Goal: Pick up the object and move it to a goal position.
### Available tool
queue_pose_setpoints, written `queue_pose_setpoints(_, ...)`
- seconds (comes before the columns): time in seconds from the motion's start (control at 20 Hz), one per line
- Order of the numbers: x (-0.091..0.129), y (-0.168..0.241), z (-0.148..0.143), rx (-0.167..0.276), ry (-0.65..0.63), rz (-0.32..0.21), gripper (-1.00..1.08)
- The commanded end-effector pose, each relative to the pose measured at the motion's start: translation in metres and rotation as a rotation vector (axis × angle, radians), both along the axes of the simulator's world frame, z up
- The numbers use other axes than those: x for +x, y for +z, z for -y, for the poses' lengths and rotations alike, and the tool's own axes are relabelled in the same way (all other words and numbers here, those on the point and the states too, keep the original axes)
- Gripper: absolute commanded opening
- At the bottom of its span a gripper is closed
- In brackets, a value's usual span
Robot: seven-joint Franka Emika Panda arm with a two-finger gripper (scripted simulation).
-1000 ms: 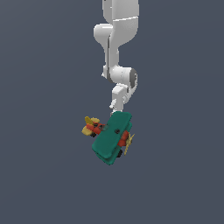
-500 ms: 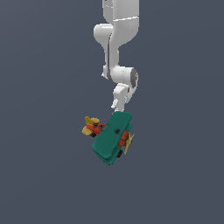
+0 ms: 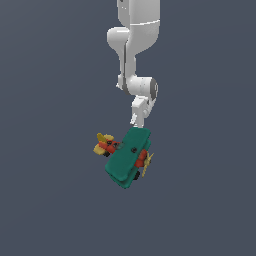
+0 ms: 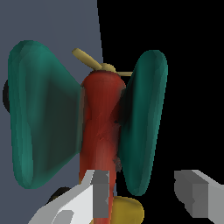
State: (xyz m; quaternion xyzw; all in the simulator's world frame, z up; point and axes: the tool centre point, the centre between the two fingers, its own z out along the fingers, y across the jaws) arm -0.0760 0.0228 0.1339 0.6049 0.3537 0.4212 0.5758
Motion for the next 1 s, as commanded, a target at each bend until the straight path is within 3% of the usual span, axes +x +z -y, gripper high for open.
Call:
queue_pose_setpoints(0.0,0.0,-0.001,-0.003,0.004,0.014,0.002,0.28)
queue_pose_setpoints(0.45,0.002,-0.002,-0.003,0.007,0.022,0.004,0.28)
queue_pose_setpoints(0.95,0.031,-0.001,0.009,0.006,0.025,0.004,0.28)
